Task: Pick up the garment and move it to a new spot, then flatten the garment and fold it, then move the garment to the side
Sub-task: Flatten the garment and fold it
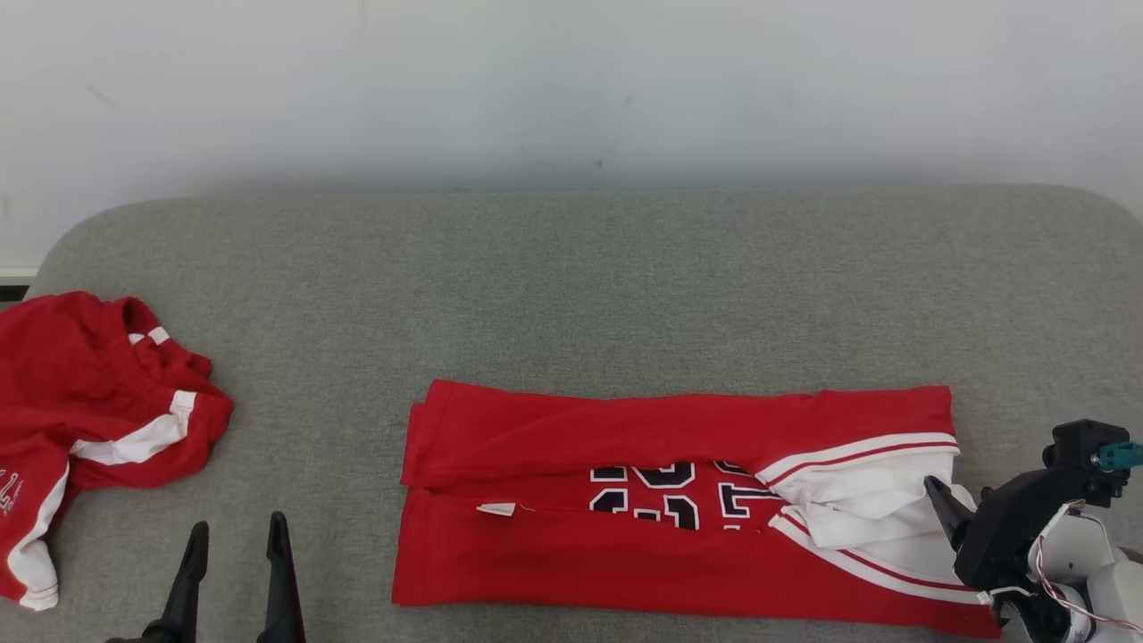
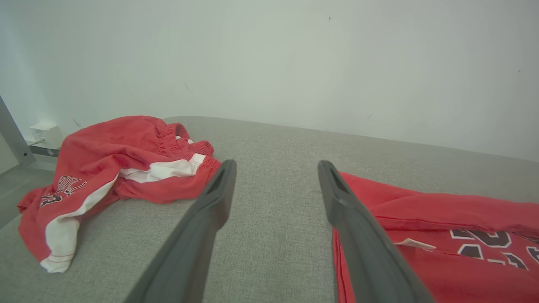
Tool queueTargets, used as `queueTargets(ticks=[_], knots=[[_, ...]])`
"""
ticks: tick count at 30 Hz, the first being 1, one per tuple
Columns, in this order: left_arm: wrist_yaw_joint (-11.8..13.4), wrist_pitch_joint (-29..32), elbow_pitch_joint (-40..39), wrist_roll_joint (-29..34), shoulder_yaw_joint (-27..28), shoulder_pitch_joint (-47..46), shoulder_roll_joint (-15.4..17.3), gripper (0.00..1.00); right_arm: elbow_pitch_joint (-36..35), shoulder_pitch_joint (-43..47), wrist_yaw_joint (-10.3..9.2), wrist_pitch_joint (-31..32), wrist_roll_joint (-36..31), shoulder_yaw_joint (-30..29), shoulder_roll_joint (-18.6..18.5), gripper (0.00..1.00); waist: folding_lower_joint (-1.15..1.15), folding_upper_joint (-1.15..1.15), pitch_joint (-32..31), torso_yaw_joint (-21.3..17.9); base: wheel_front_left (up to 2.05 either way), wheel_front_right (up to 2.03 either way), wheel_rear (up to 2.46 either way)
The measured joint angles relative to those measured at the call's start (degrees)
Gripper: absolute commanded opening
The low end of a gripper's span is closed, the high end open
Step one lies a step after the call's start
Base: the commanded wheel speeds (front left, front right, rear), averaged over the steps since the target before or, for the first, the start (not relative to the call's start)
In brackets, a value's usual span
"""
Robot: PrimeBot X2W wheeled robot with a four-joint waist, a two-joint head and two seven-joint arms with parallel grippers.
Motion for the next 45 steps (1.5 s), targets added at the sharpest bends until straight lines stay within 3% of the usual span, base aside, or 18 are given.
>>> queueTargets(ticks=[8,26,27,28,29,38,45], knots=[[-0.5,0.0,0.4,0.4,-0.7,-0.5,-0.4,1.0,7.3,-3.2,0.0,2.3,-0.9,1.6,0.0,1.0,0.0,0.0,1.8,1.7,0.0,0.0,0.0],[-0.9,0.0,0.3,0.4,-1.4,-2.4,-0.8,1.0,14.5,-9.1,0.07,4.5,-2.1,3.2,-1.5,1.0,-0.01,-0.02,5.3,3.2,0.0,0.0,0.0],[-0.9,0.0,0.3,0.4,-1.5,-2.4,-0.8,1.0,14.6,-9.3,0.07,4.9,-2.1,3.5,-1.5,0.48,-0.01,-0.02,5.4,3.2,0.0,0.0,0.0],[-0.9,0.0,0.3,0.4,-1.5,-2.5,-0.8,1.0,14.6,-9.4,0.02,5.2,-2.0,3.7,-1.5,0.04,-0.01,-0.02,5.5,3.3,0.0,0.0,0.0],[-0.8,0.0,0.3,0.3,-1.5,-2.5,-0.8,1.0,14.6,-9.6,0.01,5.3,-1.6,4.0,-1.6,0.0,-0.01,-0.02,5.6,3.3,0.0,0.0,0.0],[-0.4,0.0,0.2,0.3,-1.2,-2.5,-0.9,1.0,14.6,-10.3,0.27,3.2,-1.9,4.2,-2.4,0.0,0.0,0.0,5.1,2.7,0.0,0.0,0.0],[-0.3,0.0,-0.1,0.3,-1.3,-2.5,-0.9,1.0,15.6,-10.6,0.04,1.1,-8.8,-3.8,-7.5,0.0,0.01,0.01,4.2,1.7,0.0,0.0,0.0]])
